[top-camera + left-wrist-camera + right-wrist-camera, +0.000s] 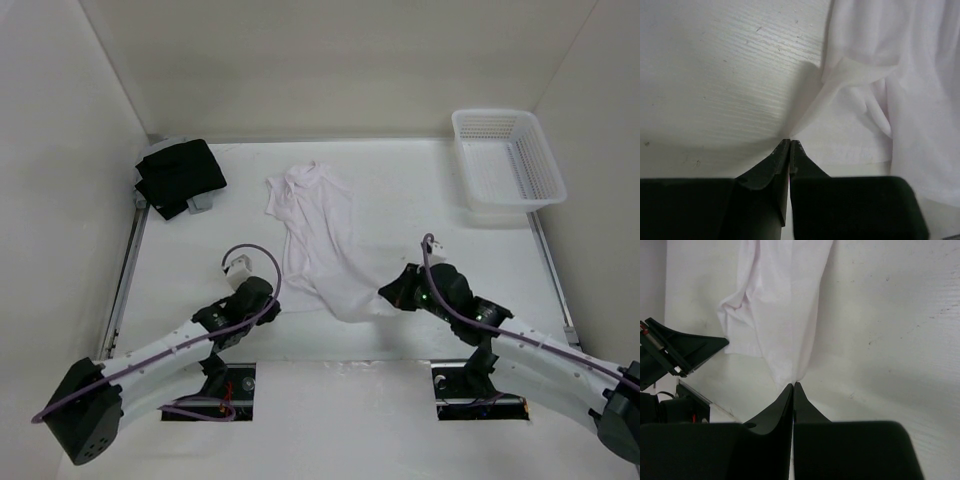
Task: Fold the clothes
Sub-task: Flatten the tank top out
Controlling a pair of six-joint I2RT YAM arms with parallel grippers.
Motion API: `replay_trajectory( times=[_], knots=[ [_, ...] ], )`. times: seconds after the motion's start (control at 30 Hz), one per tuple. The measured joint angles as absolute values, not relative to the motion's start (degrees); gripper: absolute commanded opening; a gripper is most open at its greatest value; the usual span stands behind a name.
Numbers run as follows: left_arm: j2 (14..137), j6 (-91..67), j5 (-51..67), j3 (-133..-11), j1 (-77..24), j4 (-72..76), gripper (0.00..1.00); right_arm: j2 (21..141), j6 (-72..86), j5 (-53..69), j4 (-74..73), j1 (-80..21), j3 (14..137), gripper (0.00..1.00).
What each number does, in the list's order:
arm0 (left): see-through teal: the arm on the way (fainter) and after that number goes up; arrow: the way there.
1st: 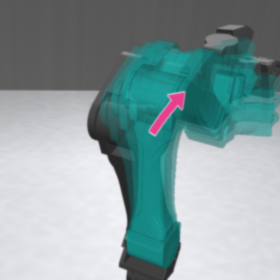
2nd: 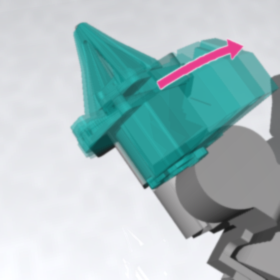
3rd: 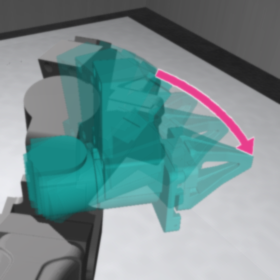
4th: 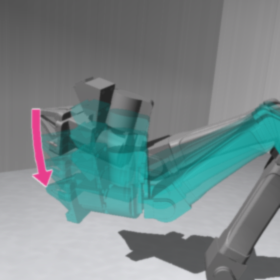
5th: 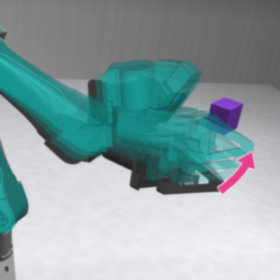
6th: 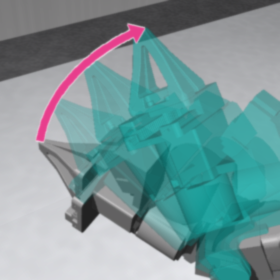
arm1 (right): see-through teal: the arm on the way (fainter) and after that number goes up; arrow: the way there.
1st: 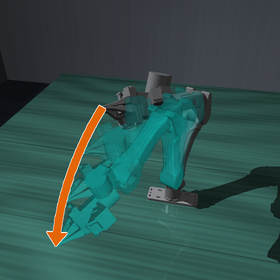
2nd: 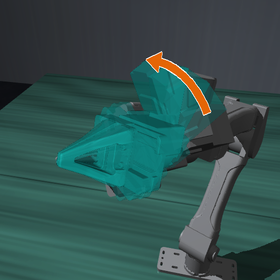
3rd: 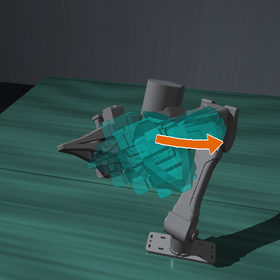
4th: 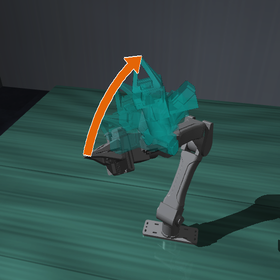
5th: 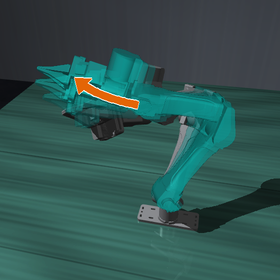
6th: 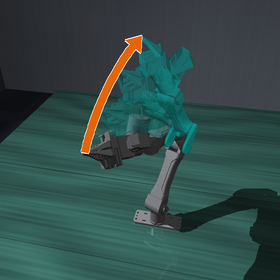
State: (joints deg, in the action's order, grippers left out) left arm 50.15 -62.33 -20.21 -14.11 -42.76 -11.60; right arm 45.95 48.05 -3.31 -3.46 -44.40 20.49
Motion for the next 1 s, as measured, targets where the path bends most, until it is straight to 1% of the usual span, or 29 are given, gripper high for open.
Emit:
replay_trajectory(
  times=[0.07, 0.13, 0.23, 0.37, 0.47, 0.53, 0.67, 0.73, 0.83, 0.9, 1.0],
  knots=[
    [46.3, -61.1, -20.1, -15.2, -42.6, -14.7, 0.00, 44.4, 47.5, -3.4, -4.5, -44.1, 21.0, 0.01],
    [41.6, -59.3, -20.3, -19.2, -42.2, -18.6, 0.00, 42.7, 46.6, -3.5, -7.0, -43.7, 23.2, 0.01],
    [36.0, -54.9, -21.3, -31.6, -40.8, -22.4, 0.00, 40.5, 44.2, -4.8, -12.0, -43.5, 30.8, 0.01],
    [32.9, -48.2, -23.0, -52.0, -38.5, -22.3, 0.00, 38.5, 40.0, -8.8, -17.6, -43.5, 47.4, 0.00],
    [32.5, -44.1, -24.1, -64.5, -37.0, -20.8, 0.00, 38.4, 37.2, -13.0, -19.8, -44.0, 61.8, 0.00],
    [32.5, -41.8, -24.8, -71.1, -36.0, -19.4, 0.00, 39.0, 35.4, -15.7, -20.8, -45.4, 71.1, 0.00],
    [33.3, -38.5, -25.5, -80.5, -34.5, -18.0, 0.00, 41.6, 31.8, -20.1, -22.5, -50.1, 87.6, 0.00],
    [34.4, -37.3, -25.5, -84.1, -34.1, -17.4, 0.00, 43.6, 30.0, -21.8, -22.8, -52.7, 93.7, 0.00],
    [35.8, -36.3, -25.5, -86.1, -33.8, -15.8, 0.00, 46.0, 28.1, -23.7, -22.9, -54.7, 97.4, 0.00],
    [36.6, -36.1, -25.6, -84.9, -33.8, -15.2, 0.00, 47.4, 27.6, -24.1, -22.9, -54.7, 96.4, 0.00],
    [37.3, -36.2, -26.4, -78.6, -33.8, -14.1, 0.00, 49.3, 27.9, -23.3, -22.7, -52.6, 90.1, 0.00]
  ],
)
